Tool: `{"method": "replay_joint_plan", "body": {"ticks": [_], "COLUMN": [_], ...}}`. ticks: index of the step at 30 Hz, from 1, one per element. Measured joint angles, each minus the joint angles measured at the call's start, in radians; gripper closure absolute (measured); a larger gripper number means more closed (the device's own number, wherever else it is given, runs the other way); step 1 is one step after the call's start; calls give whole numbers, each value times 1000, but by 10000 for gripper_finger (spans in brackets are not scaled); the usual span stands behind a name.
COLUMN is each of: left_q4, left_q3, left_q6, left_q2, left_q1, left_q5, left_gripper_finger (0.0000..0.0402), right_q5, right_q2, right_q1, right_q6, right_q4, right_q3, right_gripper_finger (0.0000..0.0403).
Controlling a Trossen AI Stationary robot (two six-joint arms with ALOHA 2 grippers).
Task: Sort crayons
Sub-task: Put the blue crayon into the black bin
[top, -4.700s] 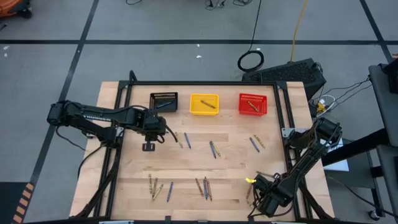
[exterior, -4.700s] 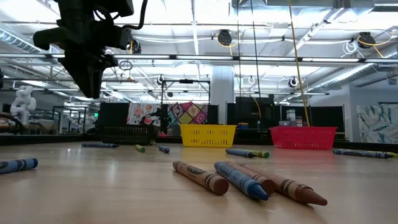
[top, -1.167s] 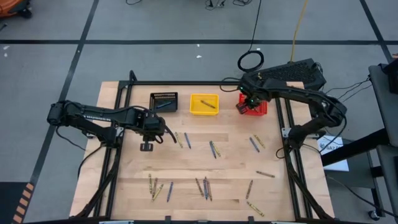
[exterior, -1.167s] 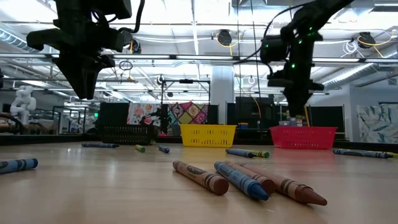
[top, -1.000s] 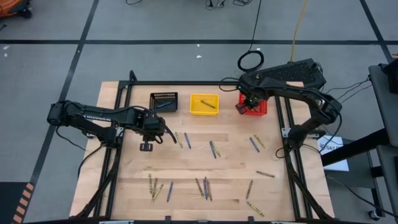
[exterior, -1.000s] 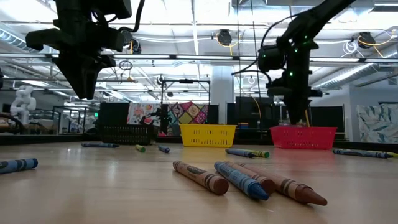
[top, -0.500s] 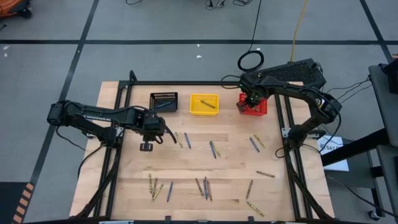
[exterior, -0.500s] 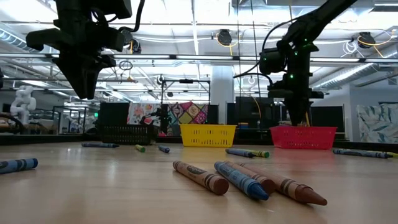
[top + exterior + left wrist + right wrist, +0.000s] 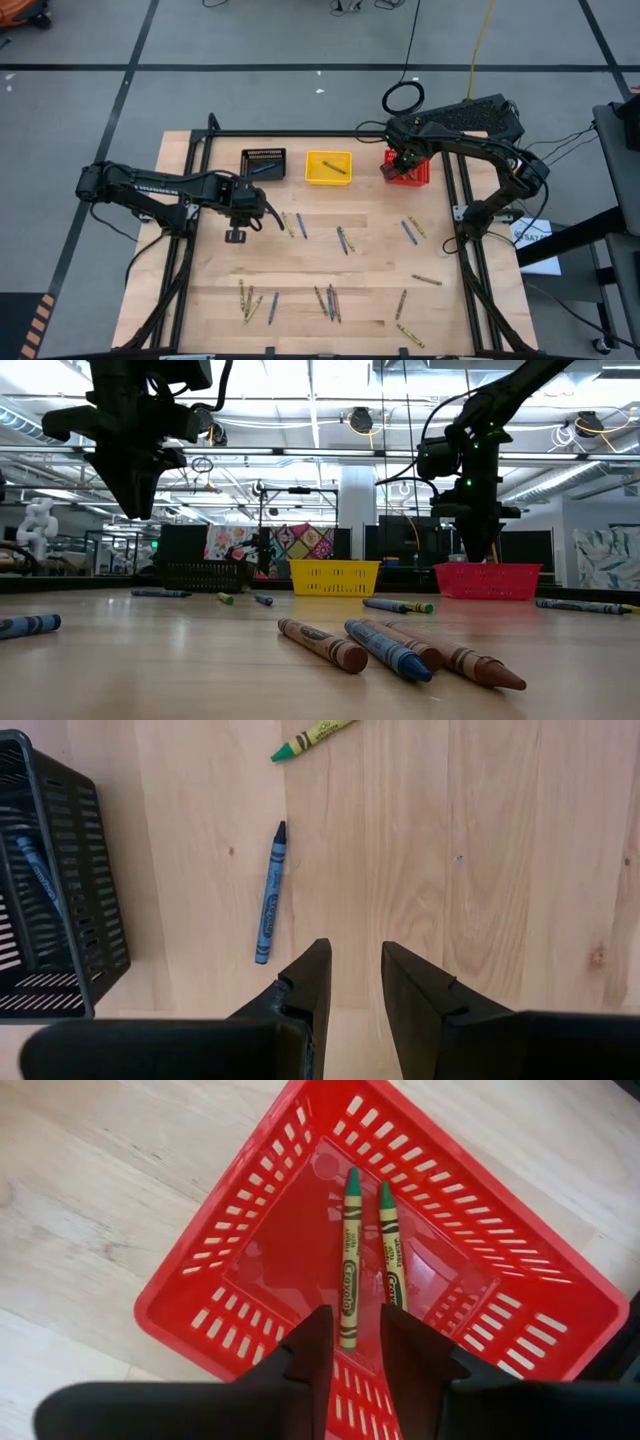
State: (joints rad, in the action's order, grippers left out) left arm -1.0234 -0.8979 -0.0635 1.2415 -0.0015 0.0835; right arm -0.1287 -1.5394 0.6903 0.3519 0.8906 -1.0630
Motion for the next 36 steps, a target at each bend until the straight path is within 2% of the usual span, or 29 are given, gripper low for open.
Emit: {"method": "replay_joint_plan", "body": {"ticks": [12,19,23,27,32,36], "left_q4": [153,165,163,168,181,212], "left_q3": [0,0,0,24,41,41], "left_q6": [-20,130,189,176,39,60], "left_q2": [0,0,0,0,0,0], "left_q1": [0,0,0,1,1,2], "left_q5": [4,30,30,53,33,32], "left_gripper_finger": [315,315,315,315,315,315], "right_q5": [0,-8,-64,-104,-106,-106], "right_q2": [0,0,0,0,0,0], "right_q1": [0,0,-1,-1,-1,-1], "right_q6": [-29,-58,-58,-58,-62,-62], "right_q4": [5,0,0,-1,0,0], "right_q3": [0,0,0,0,0,0], "right_gripper_finger": [328,328,328,328,328,328]}}
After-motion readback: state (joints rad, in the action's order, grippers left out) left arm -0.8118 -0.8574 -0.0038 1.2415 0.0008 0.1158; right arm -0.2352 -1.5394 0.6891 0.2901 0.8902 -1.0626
